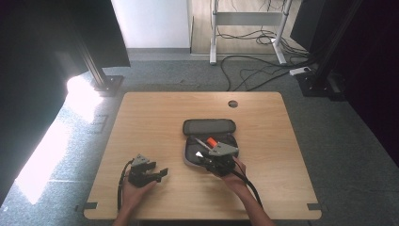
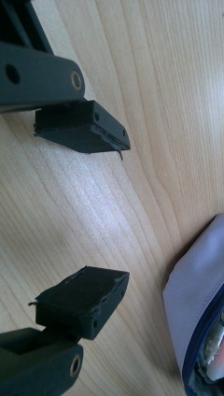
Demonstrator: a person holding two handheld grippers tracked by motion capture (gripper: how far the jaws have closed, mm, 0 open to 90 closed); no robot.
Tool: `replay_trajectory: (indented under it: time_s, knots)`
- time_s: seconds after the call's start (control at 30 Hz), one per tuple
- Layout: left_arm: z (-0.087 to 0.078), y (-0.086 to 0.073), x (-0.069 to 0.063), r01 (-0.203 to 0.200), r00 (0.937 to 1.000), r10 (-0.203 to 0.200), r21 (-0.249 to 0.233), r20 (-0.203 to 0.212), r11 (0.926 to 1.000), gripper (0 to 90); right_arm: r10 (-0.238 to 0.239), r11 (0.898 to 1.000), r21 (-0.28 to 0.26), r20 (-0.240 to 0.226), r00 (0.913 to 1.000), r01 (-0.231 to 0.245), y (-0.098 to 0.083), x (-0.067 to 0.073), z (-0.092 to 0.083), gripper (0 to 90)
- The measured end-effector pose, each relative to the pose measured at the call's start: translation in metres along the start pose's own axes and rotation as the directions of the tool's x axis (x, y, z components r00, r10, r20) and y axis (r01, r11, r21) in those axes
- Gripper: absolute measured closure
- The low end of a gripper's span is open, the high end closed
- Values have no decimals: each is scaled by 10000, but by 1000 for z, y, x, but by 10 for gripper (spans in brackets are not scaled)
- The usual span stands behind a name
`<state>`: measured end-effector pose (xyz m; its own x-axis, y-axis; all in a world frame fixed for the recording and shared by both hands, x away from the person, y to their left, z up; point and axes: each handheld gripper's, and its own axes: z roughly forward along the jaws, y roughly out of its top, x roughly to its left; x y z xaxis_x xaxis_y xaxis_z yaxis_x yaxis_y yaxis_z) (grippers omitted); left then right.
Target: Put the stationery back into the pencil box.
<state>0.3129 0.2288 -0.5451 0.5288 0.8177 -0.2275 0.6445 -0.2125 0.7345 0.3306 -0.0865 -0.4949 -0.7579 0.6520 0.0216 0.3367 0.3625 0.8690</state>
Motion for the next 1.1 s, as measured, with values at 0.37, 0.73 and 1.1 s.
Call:
replay_trajectory:
  time_s: [0.37,0.73,1.1]
  knots:
    - [1,-1,0,-2,10000,2,35,-17,10000,322,353,9994,18,209,9992,-353,0,-11,6,722]
    - [0,-1,1,-7,10000,7,54,-21,10000,321,511,9986,145,230,9984,-514,9,-16,21,722]
    - [1,-1,1,-5,10000,6,68,-38,10000,321,604,9956,703,274,9978,-622,11,-19,43,721]
